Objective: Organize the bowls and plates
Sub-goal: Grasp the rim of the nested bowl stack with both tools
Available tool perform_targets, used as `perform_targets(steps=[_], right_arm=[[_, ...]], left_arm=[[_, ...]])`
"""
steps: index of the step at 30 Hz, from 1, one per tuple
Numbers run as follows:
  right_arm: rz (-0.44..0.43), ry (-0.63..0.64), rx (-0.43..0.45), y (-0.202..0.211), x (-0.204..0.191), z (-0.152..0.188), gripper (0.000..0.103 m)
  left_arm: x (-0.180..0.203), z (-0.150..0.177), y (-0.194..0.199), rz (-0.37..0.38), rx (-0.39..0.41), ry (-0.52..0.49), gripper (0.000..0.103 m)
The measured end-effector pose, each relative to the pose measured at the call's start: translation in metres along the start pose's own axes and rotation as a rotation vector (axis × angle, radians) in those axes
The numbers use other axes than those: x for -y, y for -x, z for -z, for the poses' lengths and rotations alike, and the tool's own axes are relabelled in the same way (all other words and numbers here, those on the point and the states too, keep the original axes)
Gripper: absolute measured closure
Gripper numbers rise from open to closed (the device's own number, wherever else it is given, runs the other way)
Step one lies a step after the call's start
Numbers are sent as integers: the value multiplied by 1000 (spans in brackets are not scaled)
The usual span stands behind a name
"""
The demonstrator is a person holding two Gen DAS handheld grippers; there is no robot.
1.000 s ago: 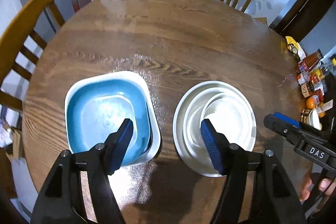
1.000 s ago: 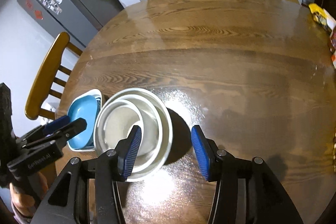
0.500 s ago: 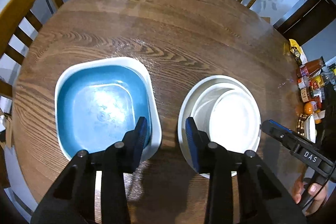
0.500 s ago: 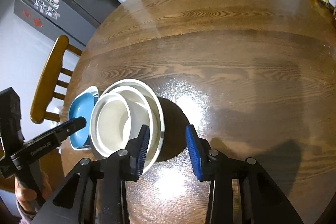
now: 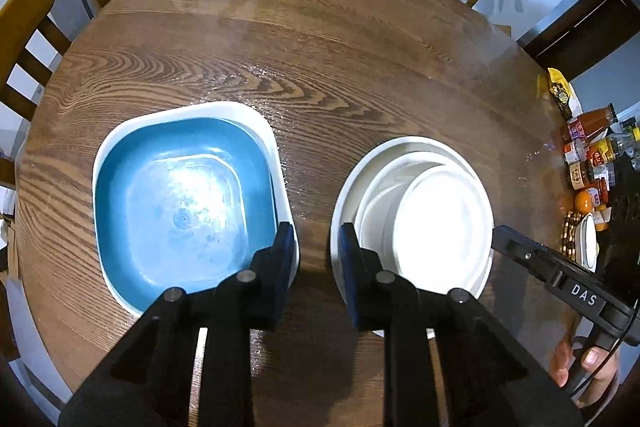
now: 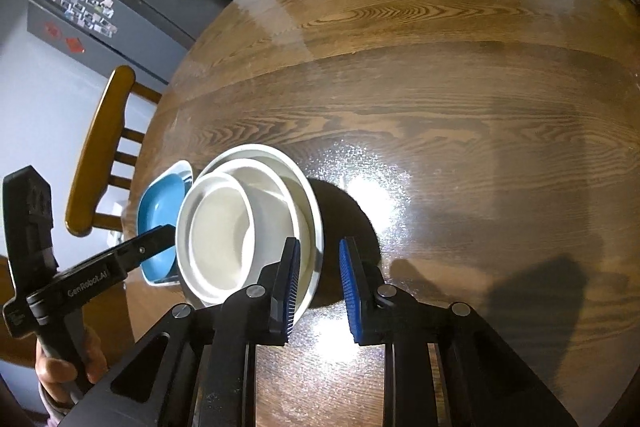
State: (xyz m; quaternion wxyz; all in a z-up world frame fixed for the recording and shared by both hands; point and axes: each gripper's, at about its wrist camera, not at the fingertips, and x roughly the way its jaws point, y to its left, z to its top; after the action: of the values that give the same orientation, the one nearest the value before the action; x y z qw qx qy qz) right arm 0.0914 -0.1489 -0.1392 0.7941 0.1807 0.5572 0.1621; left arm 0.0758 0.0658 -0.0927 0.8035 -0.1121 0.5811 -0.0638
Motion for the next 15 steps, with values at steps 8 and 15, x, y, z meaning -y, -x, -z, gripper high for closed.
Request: perform_targets(steps=[8, 15], right_arm=[[-18, -30, -18, -1, 6, 0, 80], [24, -34, -37, -2, 4, 3, 80]], left_arm=[[2, 1, -8, -8, -33, -8, 83], [6, 4, -16, -24, -55, -29, 83]])
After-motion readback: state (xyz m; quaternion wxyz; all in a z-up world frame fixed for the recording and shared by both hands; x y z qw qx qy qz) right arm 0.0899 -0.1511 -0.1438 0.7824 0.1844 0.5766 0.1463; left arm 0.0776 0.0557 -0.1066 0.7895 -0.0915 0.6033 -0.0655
